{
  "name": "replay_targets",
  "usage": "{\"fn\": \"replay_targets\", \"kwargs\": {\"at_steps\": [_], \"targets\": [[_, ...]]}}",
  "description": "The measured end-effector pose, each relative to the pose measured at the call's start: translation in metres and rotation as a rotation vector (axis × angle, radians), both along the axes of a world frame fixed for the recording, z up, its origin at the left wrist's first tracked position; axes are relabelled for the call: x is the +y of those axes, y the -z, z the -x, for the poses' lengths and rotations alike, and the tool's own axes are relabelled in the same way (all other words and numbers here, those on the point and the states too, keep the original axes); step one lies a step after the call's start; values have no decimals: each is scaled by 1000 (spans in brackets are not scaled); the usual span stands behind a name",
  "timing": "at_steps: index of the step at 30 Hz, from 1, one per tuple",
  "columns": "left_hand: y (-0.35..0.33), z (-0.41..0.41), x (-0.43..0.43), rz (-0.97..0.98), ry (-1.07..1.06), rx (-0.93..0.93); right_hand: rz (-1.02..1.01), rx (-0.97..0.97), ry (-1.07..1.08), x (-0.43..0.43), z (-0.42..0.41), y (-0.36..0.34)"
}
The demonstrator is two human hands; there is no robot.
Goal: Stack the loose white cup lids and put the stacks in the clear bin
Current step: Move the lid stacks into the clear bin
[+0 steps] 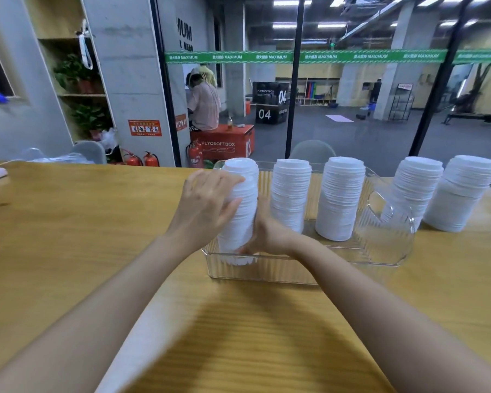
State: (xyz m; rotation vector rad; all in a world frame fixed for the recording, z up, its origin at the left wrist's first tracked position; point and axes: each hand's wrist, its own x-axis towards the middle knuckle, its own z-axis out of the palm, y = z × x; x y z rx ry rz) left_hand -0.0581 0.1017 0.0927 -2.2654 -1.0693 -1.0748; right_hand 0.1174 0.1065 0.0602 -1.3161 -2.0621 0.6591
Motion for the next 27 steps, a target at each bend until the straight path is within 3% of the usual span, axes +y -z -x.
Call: {"fn": "replay_targets", "kwargs": {"at_steps": [4,8,12,16,20,27], "targets": [[6,3,-1,16,-12,49,72,-86,24,-19,-18,-15],[2,3,-1,44,-28,73,-64,-270,193,-59,-42,-14],[9,-3,-5,38,-105,125,-284,-463,254,-79,-52,4],[16,-10,-8,19,-183,159,-370,-591,281,-80,-55,17],[15,-5,-6,-16,-206,204,-623,-613,337,-73,-58,30],[13,1,-4,-19,-189,216,-737,-580,346,-71,-58,32]]}}
